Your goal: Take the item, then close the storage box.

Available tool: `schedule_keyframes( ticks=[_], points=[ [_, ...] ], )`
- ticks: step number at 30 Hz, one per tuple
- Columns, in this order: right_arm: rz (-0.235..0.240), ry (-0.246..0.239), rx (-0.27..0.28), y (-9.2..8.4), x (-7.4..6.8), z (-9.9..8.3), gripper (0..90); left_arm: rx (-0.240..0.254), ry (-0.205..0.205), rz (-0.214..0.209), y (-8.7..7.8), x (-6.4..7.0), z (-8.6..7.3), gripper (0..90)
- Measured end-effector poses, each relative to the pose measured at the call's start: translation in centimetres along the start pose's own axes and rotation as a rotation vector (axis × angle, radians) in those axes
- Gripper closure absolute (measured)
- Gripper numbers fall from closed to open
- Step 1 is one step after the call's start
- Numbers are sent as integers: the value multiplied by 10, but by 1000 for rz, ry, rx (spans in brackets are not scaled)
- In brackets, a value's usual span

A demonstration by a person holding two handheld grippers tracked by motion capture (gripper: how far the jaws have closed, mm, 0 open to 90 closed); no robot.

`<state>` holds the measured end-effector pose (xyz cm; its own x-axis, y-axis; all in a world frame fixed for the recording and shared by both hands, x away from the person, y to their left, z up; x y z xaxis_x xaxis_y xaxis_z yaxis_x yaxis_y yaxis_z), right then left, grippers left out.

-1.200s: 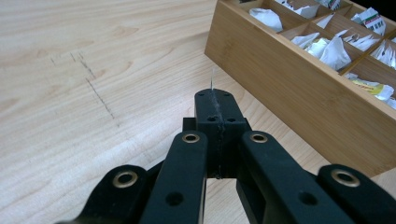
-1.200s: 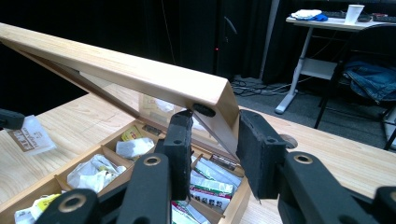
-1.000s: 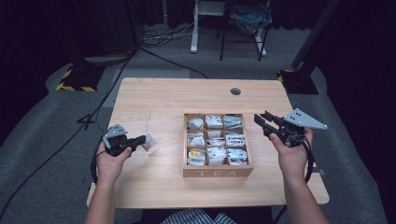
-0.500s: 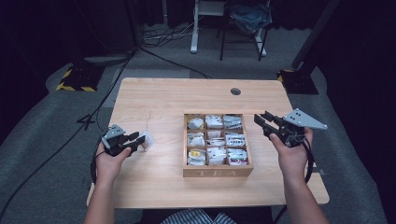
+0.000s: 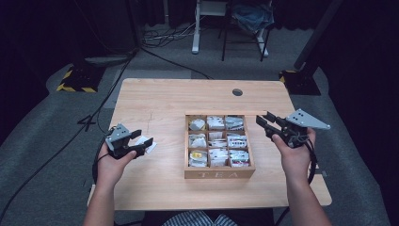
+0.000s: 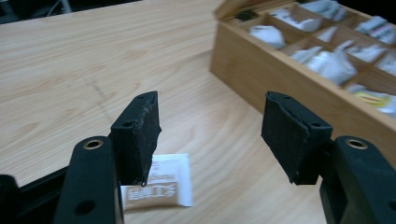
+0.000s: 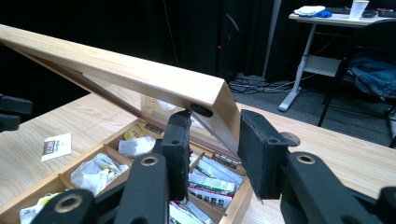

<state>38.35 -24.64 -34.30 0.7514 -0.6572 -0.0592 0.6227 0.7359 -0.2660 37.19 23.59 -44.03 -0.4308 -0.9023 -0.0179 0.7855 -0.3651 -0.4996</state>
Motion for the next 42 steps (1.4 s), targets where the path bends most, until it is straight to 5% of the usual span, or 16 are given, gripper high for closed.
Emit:
schedule_keyframes(
  ticks=[4, 9, 18, 37, 42],
  points=[
    [5, 2, -4, 0, 0, 0, 639, -2, 56, -28, -9, 18, 2, 378],
    [8, 4, -11, -1, 0, 0, 639, 13, 80, -87, -17, 40, -1, 375],
    [26, 9, -43, -3, 0, 0, 635, -46, 140, -155, -6, 65, -25, 359],
    [80, 20, -217, -7, -6, -5, 603, -192, 268, -149, 25, 85, -57, 340],
    [87, 26, -256, -8, -8, -6, 604, -202, 265, -139, 29, 87, -60, 324]
  ],
)
Point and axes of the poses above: each handheld gripper's, and its own axes: y roughly forward along the jaws, z roughly out of its top, x roughly to its right, the point moved 1 cm from there along y, roughly forward along the jaws, and after that the axes turned 14 degrees about z, right-handed, at the moved point
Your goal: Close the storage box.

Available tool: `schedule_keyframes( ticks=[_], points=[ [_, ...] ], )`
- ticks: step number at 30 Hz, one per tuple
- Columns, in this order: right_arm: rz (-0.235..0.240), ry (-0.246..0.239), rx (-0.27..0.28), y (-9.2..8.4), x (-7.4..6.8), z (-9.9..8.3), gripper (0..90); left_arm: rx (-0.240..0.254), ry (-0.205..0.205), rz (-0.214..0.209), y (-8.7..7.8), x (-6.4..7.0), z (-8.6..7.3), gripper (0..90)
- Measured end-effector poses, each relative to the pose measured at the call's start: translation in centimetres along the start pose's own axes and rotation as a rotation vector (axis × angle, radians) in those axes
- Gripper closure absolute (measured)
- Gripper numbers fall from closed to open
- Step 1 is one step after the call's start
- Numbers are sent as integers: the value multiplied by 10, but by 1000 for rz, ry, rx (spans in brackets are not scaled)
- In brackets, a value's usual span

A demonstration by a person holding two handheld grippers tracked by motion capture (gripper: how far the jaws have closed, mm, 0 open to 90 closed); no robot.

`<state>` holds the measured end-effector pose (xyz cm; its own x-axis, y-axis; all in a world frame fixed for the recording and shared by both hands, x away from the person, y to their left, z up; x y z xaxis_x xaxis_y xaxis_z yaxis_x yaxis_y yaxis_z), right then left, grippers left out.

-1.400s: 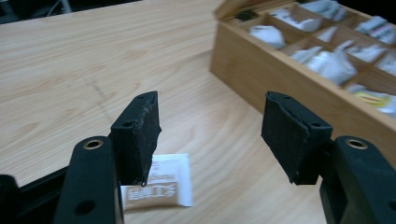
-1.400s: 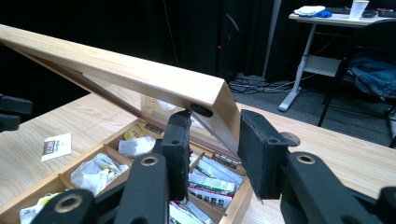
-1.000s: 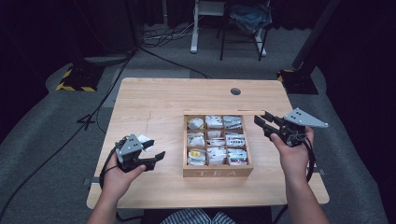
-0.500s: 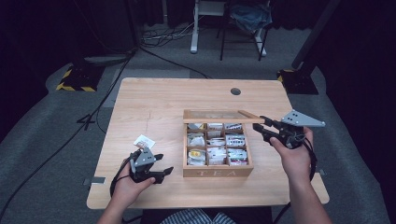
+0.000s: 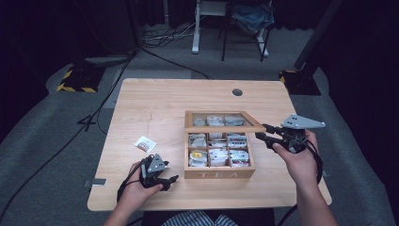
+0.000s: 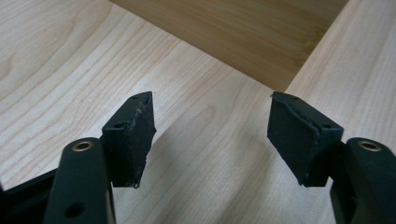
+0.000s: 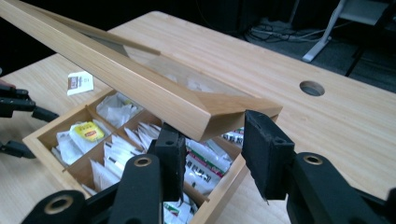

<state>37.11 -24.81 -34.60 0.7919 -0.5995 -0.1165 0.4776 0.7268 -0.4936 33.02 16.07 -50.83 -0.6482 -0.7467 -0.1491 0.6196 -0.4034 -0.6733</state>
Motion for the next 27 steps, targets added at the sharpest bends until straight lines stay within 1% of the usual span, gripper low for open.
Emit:
schedule_keyframes(
  ticks=[1, 2, 4, 7, 12, 18, 27],
  points=[
    [3, 2, -9, 0, 0, 0, 605, -13, -6, 6, 1, 1, 0, 321],
    [5, 5, -18, 0, -1, 0, 606, -23, 1, 9, 1, 1, 0, 322],
    [10, 11, -47, -1, -2, -1, 611, -24, 0, 14, 1, 1, 0, 317],
    [17, 17, -72, -2, -3, -2, 612, -27, -11, 15, 2, 0, 0, 312],
    [28, 28, -106, -4, -6, -3, 612, -30, -13, 11, 2, 0, 0, 299],
    [56, 48, -144, -5, -7, -6, 611, -32, -17, 15, 2, 0, 0, 288],
    [92, 45, -251, 0, -9, -12, 590, -30, -18, 17, 3, 0, 0, 281]
  ],
)
Point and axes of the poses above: each handheld gripper's, and its own axes: y roughly forward along the jaws, z roughly out of its top, x roughly to its right, the point moved 1 cm from there along y, roughly forward along the jaws, and after that the axes turned 14 degrees about z, right-handed, at the moved point
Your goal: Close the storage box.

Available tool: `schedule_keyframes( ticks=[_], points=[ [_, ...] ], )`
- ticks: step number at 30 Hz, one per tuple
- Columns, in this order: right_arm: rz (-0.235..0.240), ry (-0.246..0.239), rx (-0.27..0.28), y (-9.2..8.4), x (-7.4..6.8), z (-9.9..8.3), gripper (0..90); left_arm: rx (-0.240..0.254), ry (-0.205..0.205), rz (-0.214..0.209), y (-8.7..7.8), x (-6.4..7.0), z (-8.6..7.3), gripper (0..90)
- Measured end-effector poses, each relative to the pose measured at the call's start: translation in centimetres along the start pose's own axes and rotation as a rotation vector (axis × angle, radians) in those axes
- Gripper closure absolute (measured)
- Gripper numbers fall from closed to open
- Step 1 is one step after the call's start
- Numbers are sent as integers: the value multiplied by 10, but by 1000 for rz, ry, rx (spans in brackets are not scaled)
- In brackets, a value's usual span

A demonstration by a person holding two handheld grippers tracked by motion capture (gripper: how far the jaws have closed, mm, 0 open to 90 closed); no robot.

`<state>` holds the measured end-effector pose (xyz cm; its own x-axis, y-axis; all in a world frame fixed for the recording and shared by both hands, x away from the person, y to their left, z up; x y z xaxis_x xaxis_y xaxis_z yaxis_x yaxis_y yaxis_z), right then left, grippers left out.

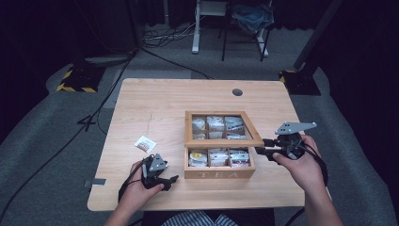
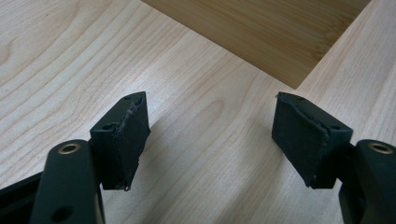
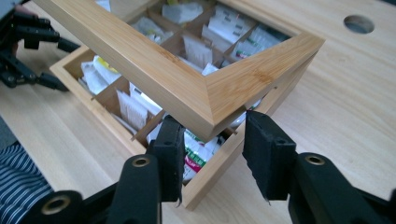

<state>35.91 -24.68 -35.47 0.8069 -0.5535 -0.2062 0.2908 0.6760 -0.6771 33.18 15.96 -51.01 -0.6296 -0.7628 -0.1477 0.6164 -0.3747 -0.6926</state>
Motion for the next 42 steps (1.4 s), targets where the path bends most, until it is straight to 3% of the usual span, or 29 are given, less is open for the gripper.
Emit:
schedule_keyframes(
  ticks=[14, 27, 42],
  points=[
    [65, 26, -146, 13, 0, -7, 594, 0, 1, -1, 0, 0, 0, 280],
    [89, 34, -287, 26, 1, -13, 592, -2, 2, -2, 0, 0, 0, 277],
    [96, 35, -361, 37, 2, -17, 591, -2, 2, -2, 0, 0, 0, 277]
  ],
)
Point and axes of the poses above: each handheld gripper's, and its own axes: y roughly forward along the jaws, z roughly out of its top, x roughly to its right, the point moved 1 cm from there along y, roughly forward along the jaws, and after that the axes turned 14 degrees about z, right-handed, at the moved point
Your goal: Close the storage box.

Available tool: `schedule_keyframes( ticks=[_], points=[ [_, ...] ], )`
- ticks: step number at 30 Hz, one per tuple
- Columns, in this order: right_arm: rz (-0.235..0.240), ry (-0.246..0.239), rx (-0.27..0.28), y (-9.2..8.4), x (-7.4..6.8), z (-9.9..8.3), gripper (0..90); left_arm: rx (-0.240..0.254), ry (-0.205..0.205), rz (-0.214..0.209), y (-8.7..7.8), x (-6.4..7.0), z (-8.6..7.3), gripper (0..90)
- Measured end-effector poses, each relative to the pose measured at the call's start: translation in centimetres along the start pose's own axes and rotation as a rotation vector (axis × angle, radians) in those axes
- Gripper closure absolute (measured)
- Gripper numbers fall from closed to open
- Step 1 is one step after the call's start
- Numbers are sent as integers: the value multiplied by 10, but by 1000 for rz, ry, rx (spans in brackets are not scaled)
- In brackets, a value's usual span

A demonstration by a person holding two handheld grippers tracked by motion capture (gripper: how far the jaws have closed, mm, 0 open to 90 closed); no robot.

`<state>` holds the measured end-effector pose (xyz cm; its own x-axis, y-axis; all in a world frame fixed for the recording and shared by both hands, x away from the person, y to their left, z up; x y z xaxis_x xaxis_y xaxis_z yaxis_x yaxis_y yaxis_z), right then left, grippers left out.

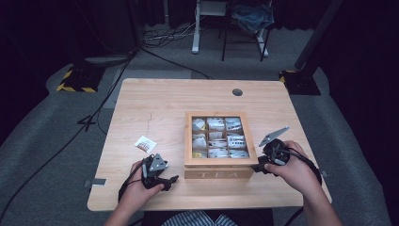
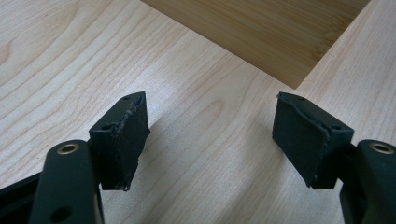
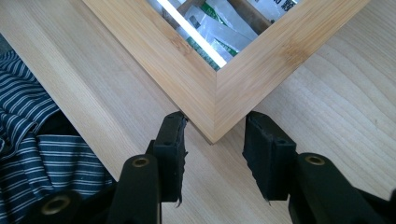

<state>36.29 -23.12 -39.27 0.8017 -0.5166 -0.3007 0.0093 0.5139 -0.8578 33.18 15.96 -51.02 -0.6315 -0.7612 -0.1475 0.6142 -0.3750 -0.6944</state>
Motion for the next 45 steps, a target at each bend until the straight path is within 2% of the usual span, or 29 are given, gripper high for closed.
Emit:
schedule_keyframes(
  ticks=[15, 18, 23, 27, 30, 35, 42, 45],
  points=[
    [-20, -18, -44, 9, 0, 0, 584, 0, 0, 0, 0, 0, 0, 277],
    [-24, -15, -39, 12, 1, -1, 516, -1, 3, 0, 0, 0, 0, 277],
    [-29, -23, -17, 8, 0, -2, 487, -1, 3, 1, 0, 0, 0, 277],
    [-20, -28, 32, 3, 2, -2, 434, 1, -1, 6, -1, 0, -1, 276],
    [-30, -34, 101, -4, 6, -2, 371, -1, -5, 8, -2, -1, -3, 275],
    [-49, -32, 193, -12, 15, -4, 326, -2, -15, -1, -3, -3, -3, 275],
    [-100, -25, 302, -22, 37, -11, 284, -3, -18, 14, -2, -5, -4, 272],
    [-113, -3, 348, -24, 49, -16, 272, -5, -18, 14, -2, -5, -4, 268]
  ],
)
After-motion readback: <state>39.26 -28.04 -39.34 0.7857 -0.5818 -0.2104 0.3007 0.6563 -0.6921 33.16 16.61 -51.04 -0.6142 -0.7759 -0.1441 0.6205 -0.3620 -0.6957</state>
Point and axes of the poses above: each handheld gripper's, and its own axes: y roughly forward along the jaws, z roughly out of its top, x roughly to its right, the point moved 1 cm from there along y, roughly forward along the jaws, and after that the axes turned 14 degrees about z, right-handed, at the moved point
